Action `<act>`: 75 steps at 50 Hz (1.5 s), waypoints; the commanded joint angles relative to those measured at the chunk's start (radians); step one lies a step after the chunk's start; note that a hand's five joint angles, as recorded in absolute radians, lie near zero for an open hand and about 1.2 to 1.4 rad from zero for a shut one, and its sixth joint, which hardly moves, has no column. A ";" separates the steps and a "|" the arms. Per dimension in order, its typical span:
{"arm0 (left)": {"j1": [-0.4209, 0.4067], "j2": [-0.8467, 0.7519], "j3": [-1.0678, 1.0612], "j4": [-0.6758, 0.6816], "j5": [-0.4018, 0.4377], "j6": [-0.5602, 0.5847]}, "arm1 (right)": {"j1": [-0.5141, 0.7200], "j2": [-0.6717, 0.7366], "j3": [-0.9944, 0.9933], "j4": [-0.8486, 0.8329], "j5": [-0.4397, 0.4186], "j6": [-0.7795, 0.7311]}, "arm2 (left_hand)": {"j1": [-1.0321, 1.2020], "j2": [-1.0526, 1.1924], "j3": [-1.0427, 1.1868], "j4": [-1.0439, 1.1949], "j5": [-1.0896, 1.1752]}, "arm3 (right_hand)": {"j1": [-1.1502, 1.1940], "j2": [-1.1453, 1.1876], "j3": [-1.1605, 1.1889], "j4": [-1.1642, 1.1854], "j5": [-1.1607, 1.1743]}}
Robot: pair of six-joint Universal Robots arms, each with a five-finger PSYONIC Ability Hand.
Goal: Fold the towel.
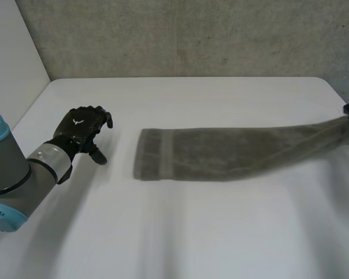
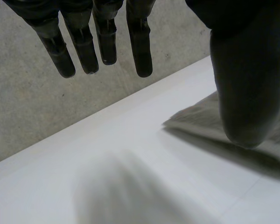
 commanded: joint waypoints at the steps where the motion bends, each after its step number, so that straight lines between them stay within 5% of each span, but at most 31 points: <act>1: -0.009 0.009 0.001 0.001 -0.001 -0.002 | 0.208 -0.046 -0.084 0.019 0.071 -0.032 | -0.061 -0.061 -0.072 -0.071 -0.022 | 0.080 0.071 0.078 0.058 0.063; 10: -0.013 0.009 0.001 0.001 -0.001 -0.002 | 0.687 0.055 -0.265 0.008 0.111 0.076 | -0.061 -0.061 -0.072 -0.071 -0.022 | 0.080 0.071 0.078 0.058 0.063; 16: -0.013 0.007 0.001 0.001 -0.001 -0.002 | 0.829 0.217 -0.402 0.037 0.123 0.106 | -0.061 -0.061 -0.072 -0.071 -0.022 | 0.080 0.071 0.078 0.058 0.063; 18: -0.013 0.007 0.000 0.001 -0.001 -0.003 | 0.859 0.314 -0.478 0.120 0.137 0.103 | -0.061 -0.061 -0.072 -0.071 -0.022 | -0.927 -0.936 -0.929 -0.949 -0.944; 22: -0.015 0.003 -0.003 0.001 -0.001 -0.006 | 0.856 0.368 -0.561 0.216 0.178 0.115 | -0.064 -0.064 -0.075 -0.074 -0.025 | -1.142 -1.151 -1.143 -1.164 -1.159; 31: -0.031 -0.005 0.015 0.003 0.002 -0.006 | 0.667 0.217 -0.432 0.318 0.188 0.392 | -0.064 -0.064 -0.075 -0.074 -0.025 | -1.142 -1.151 -1.143 -1.164 -1.159; 40: -0.084 -0.010 0.021 0.027 0.008 -0.006 | 0.458 -0.016 0.050 0.197 -0.051 0.488 | -0.073 -0.072 -0.084 -0.082 -0.033 | -1.081 -1.091 -1.083 -1.104 -1.099; 50: -0.143 -0.031 0.021 0.046 0.008 -0.003 | 0.396 -0.058 0.283 0.045 -0.087 0.561 | -0.073 -0.072 -0.084 -0.082 -0.033 | -0.952 -0.962 -0.954 -0.975 -0.970; 55: -0.144 -0.036 0.020 0.049 0.005 -0.005 | 0.396 -0.052 0.294 0.016 -0.087 0.611 | -0.073 -0.072 -0.084 -0.082 -0.033 | -0.682 -0.691 -0.684 -0.705 -0.699; 59: -0.144 -0.036 0.015 0.050 0.003 -0.005 | 0.395 -0.047 0.294 -0.016 -0.105 0.670 | -0.073 -0.072 -0.084 -0.082 -0.033 | -0.235 -0.244 -0.236 -0.257 -0.252; 62: -0.142 -0.034 0.012 0.050 0.003 -0.005 | 0.392 -0.043 0.297 -0.021 -0.116 0.678 | -0.073 -0.072 -0.084 -0.082 -0.033 | 0.079 0.070 0.077 0.057 0.062; 68: -0.143 -0.019 0.009 0.049 0.002 -0.005 | 0.369 -0.064 0.305 -0.003 -0.118 0.647 | -0.073 -0.072 -0.084 -0.082 -0.033 | 0.080 0.071 0.078 0.058 0.063; 75: -0.145 -0.008 0.010 0.047 -0.001 -0.006 | 0.304 -0.181 0.293 0.086 -0.118 0.347 | -0.087 -0.087 -0.098 -0.097 -0.048 | 0.080 0.071 0.078 0.058 0.063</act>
